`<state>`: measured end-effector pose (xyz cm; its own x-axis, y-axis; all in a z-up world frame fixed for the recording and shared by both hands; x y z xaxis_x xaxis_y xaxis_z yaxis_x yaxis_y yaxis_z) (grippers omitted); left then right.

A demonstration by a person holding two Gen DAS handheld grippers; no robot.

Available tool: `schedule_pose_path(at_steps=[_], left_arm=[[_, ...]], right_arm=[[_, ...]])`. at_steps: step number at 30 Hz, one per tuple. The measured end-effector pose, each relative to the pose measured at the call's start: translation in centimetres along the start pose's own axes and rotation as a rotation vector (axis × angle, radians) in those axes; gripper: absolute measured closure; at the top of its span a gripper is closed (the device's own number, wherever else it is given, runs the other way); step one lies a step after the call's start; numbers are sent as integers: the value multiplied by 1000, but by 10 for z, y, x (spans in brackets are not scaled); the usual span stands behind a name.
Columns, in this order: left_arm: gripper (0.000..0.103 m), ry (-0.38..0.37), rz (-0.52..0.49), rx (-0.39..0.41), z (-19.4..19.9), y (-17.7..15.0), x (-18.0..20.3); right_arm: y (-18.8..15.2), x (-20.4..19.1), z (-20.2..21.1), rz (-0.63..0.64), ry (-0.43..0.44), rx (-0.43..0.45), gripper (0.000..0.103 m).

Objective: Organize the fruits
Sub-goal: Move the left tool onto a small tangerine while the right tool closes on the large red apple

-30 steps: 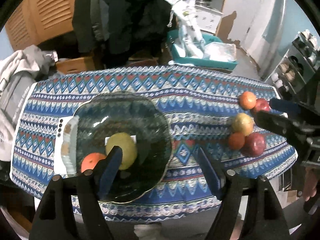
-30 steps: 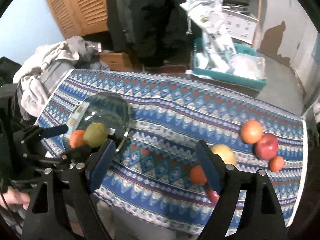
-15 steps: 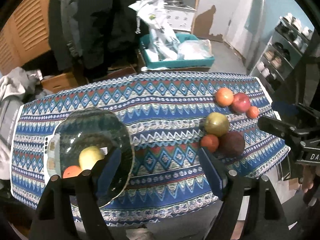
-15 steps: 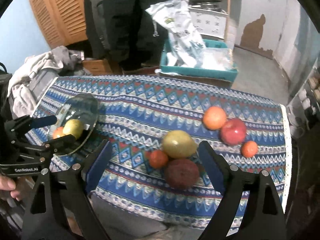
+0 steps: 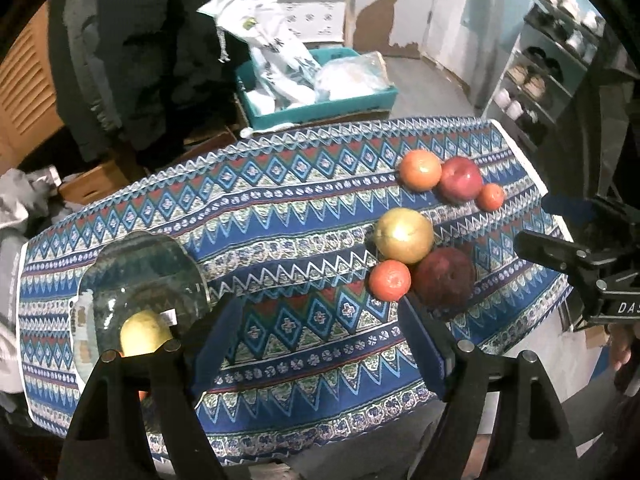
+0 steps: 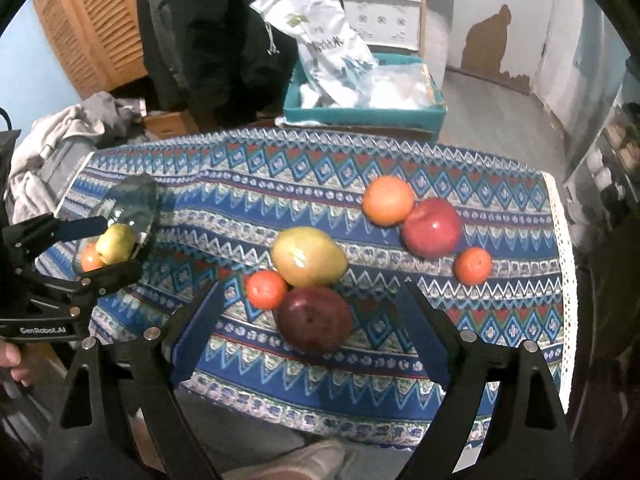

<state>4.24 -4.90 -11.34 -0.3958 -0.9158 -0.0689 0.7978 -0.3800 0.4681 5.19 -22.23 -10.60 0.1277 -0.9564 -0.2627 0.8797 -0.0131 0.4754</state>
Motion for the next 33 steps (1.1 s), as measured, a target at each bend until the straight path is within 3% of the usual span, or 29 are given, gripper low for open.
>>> schedule_pose_path(at_steps=[11,18,30,33], left_arm=[[21,3,-67,-83,-45,-9,14],[21,-12,-56,-135,-68,-17,10],[21,-23,-40,-172,-84,-20,5],[21,-41,-32,-174,-86,-18,5]], right_arm=[[-20,7,-55,23,-21,-146,15],[-29,13,-93,4,-14,-232,15],[-35,14,-132,31,-35,-260,15],[-35,16,-136,24,2,-272,25]])
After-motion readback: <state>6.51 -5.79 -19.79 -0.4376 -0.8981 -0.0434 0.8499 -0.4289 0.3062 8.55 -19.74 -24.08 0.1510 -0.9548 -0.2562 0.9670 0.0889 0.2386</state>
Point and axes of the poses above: each gripper's, at about its wrist camera, not at the fingertips, and z roughly against the way its jaws point, x to its right, y to its top, the point moved 1 cm from there along -z, roughly the way its jaws point, and after that the axes turned 13 degrees about -z, right-handed, at the moved point
